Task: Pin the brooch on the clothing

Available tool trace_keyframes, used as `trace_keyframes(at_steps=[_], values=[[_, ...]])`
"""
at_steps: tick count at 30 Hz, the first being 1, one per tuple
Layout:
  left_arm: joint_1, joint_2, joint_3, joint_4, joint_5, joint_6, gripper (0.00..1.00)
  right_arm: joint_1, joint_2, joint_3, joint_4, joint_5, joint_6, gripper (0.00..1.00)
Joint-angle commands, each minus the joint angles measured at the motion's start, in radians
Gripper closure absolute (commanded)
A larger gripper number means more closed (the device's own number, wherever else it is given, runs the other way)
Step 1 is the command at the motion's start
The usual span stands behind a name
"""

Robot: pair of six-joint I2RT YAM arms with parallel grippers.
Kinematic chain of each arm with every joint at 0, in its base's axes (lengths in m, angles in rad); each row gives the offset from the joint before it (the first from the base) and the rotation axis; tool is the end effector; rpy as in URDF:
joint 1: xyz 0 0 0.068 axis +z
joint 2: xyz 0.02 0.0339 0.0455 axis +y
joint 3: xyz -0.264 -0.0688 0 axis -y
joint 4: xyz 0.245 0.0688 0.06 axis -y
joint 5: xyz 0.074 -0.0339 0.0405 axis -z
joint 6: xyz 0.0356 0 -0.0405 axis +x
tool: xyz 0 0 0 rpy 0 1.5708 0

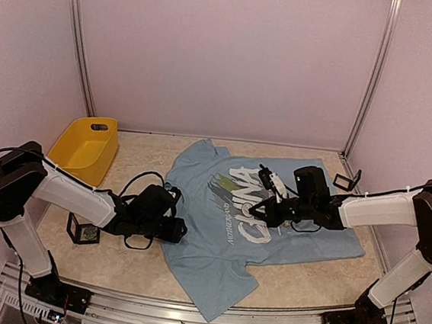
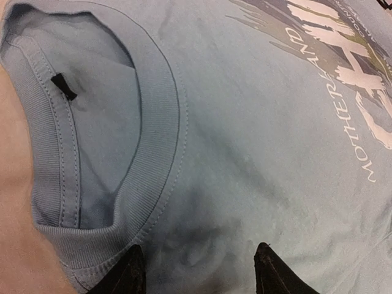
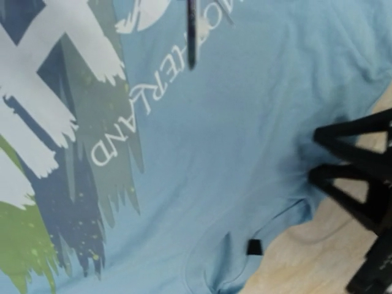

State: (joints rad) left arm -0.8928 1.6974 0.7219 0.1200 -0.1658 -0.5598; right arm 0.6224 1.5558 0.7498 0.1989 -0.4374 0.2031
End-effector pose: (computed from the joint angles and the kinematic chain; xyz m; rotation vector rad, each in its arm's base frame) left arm 0.2002 -0.2393 0.1238 0.3328 2.4415 -0.4583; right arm 0.2481 0.1966 0.1816 -0.7255 2.1506 0.9319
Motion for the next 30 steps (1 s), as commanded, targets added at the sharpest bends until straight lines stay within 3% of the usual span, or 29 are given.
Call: trace_keyframes(at_steps=[1, 3, 6, 10, 13, 16, 20, 26, 30], values=[[-0.073, -0.018, -0.023, -0.233, -0.057, -0.074, 0.42, -0.006, -0.013, -0.009, -0.027, 0.018, -0.019, 1.0], [-0.107, -0.051, 0.017, -0.279, -0.126, -0.031, 0.38, -0.006, -0.015, -0.003, -0.034, 0.022, -0.025, 1.0], [-0.132, -0.077, 0.1, -0.234, -0.156, 0.172, 0.31, -0.005, 0.001, 0.009, -0.008, 0.018, -0.04, 1.0], [-0.13, -0.078, 0.078, -0.012, -0.001, 0.527, 0.28, -0.003, 0.065, 0.075, 0.012, -0.035, -0.076, 1.0], [-0.072, -0.067, 0.015, 0.142, 0.142, 0.697, 0.26, 0.001, 0.104, 0.117, 0.039, -0.081, -0.096, 1.0], [0.026, -0.01, 0.003, 0.204, 0.296, 0.772, 0.25, 0.0, 0.134, 0.145, 0.045, -0.1, -0.107, 1.0], [0.064, 0.062, 0.055, 0.138, 0.438, 0.854, 0.17, 0.003, 0.168, 0.182, 0.024, -0.093, -0.108, 1.0], [0.033, 0.128, 0.085, 0.079, 0.396, 0.909, 0.17, 0.016, 0.19, 0.175, 0.052, -0.106, -0.095, 1.0], [0.024, 0.162, 0.081, 0.069, 0.37, 0.909, 0.22, 0.023, 0.209, 0.181, 0.054, -0.115, -0.098, 1.0]])
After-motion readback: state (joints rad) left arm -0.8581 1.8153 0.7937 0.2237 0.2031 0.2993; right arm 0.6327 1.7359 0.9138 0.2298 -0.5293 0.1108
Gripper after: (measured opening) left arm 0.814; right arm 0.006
